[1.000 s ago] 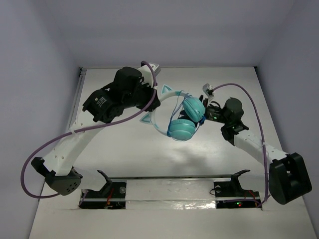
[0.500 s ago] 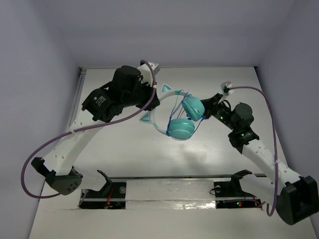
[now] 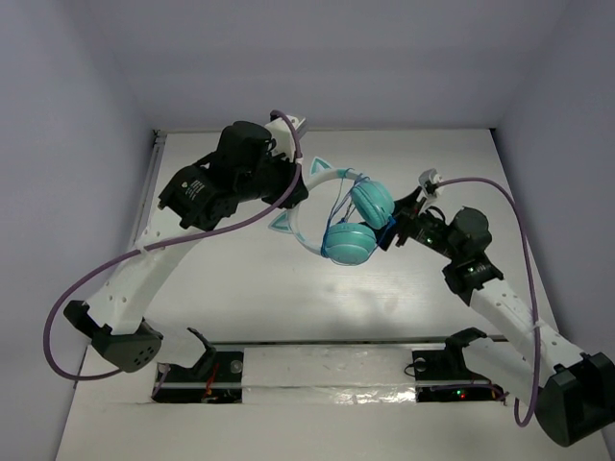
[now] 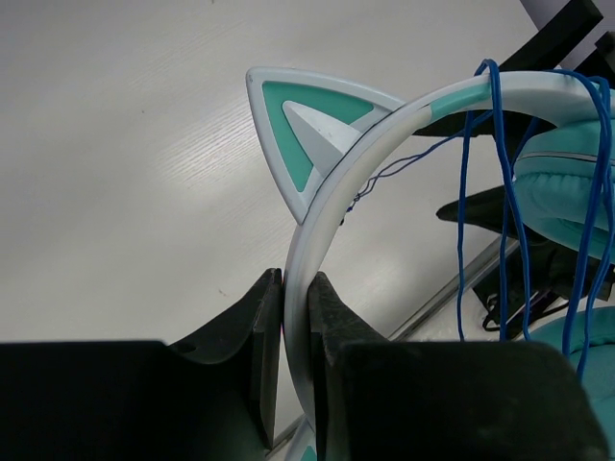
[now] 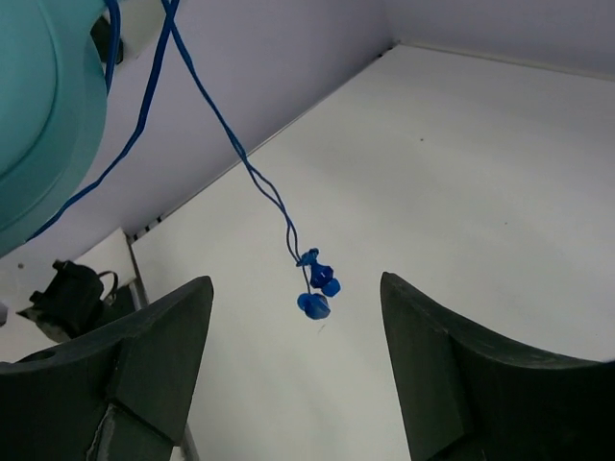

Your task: Wrap the headphones

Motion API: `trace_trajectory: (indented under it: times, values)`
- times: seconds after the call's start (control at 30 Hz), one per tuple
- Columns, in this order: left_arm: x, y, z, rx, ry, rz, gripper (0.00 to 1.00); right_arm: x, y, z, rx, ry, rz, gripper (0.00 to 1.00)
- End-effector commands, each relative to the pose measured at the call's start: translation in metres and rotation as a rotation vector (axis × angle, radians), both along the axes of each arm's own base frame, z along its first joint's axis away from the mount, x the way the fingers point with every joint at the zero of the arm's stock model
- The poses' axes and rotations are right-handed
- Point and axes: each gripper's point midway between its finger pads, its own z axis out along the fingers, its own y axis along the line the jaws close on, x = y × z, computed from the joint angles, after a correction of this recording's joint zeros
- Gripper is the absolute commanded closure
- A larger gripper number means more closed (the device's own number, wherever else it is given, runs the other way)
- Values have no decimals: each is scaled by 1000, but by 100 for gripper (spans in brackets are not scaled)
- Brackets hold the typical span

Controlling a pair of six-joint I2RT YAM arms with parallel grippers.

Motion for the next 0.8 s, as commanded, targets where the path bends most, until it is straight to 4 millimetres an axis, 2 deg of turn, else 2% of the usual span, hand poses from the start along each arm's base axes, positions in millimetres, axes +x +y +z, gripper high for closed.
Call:
trace_trajectory:
  times: [0.0,0.13,0.27,0.4,0.57,0.67,0.7,0.77]
  values:
    - [-1,-3,43,-110,-85,-13,100,-14,12,9,-12,-45,106,23]
    - [-5,-4,43,-123,-80,-27,100,-10,29,7,-32,-36,131,23]
    - [-7,-4,41,-122,-76,-33,100,14,37,0,-61,-26,96,23]
    - [-8,-5,41,-123,-72,-43,100,38,32,0,-64,-56,-5,26]
    - [-10,-5,39,-122,-71,-52,100,44,31,-2,-69,-59,-30,29]
    - [-10,-5,37,-121,-67,-52,100,44,34,-6,-69,-47,-11,40]
    - [-9,-5,38,-119,-74,-48,100,42,36,-6,-66,-47,5,47]
    - [-8,-6,37,-118,-71,-47,100,40,39,-12,-59,-27,25,52]
